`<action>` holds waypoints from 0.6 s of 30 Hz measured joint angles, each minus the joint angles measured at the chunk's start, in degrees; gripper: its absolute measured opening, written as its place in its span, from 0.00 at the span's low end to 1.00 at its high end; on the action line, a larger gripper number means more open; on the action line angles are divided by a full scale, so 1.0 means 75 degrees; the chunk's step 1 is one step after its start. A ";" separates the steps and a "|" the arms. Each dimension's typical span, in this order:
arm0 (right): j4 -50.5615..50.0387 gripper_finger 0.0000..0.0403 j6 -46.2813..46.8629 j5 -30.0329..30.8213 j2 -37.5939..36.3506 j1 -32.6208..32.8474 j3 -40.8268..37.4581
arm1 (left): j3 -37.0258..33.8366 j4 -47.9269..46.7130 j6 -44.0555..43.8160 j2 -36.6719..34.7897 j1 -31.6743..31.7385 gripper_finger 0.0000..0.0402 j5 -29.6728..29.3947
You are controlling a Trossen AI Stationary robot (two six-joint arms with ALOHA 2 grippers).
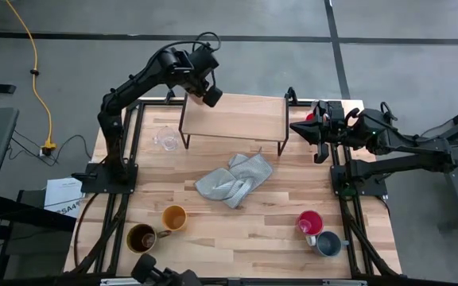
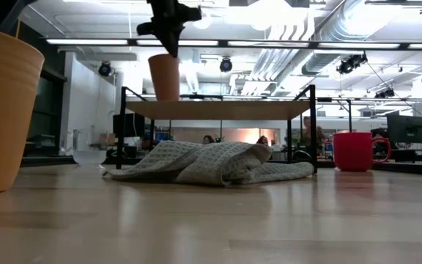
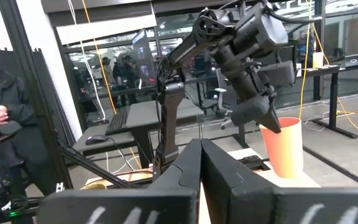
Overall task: Stack small to large cups/mugs on shelf
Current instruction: Put the orange cup on the shelf
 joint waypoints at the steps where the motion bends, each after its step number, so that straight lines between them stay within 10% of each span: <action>1: 0.0000 0.00 0.0000 0.0000 0.0000 0.0002 0.0000 | -0.0001 -0.0044 0.0003 0.0014 0.0050 0.00 -0.0001; 18: 0.0000 0.00 0.0013 0.0000 0.0000 0.0000 0.0000 | 0.0000 -0.0314 0.0060 0.0339 0.0294 0.00 0.0362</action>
